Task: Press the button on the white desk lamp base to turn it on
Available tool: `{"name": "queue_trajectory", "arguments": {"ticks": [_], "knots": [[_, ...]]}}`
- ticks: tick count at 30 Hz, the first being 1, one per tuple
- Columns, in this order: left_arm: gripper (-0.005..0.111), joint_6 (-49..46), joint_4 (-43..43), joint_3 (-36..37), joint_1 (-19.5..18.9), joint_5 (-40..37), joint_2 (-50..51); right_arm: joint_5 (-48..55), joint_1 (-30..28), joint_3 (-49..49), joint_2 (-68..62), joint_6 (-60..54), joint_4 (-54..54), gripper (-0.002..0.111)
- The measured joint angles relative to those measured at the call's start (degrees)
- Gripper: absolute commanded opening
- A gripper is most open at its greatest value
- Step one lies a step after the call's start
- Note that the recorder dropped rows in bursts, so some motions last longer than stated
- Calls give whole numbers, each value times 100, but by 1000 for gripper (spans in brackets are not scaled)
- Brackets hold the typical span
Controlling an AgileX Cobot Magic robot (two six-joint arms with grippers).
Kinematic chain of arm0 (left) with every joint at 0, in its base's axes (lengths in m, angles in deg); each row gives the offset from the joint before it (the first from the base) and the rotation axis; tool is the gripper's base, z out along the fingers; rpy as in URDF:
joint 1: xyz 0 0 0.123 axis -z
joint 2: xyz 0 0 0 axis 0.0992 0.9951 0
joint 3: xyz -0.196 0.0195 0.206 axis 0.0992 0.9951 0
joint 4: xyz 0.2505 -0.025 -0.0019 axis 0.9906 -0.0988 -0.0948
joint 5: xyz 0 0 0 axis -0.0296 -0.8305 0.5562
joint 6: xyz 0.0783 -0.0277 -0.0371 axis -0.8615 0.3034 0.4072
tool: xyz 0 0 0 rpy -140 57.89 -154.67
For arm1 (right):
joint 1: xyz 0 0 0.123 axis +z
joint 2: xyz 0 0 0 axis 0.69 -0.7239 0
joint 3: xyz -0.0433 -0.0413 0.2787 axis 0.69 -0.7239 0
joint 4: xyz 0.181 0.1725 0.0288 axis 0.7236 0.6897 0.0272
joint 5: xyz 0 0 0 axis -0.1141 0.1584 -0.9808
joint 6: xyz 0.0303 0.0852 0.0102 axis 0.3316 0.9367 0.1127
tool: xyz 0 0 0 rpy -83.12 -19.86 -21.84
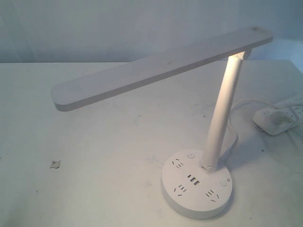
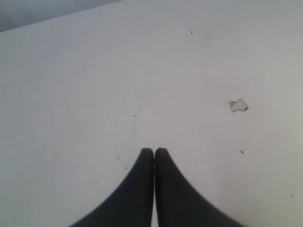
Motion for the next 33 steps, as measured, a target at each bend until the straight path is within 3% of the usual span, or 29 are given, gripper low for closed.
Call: {"name": "queue_trajectory", "arguments": {"ticks": [6, 13, 33], "knots": [[0, 0, 0, 0, 0, 0, 0, 867, 0, -78, 0, -38, 36, 0], [0, 0, 0, 0, 0, 0, 0, 869, 0, -332, 0, 1073, 36, 0], [0, 0, 0, 0, 0, 0, 0, 869, 244, -332, 0, 1167, 25, 0]]}}
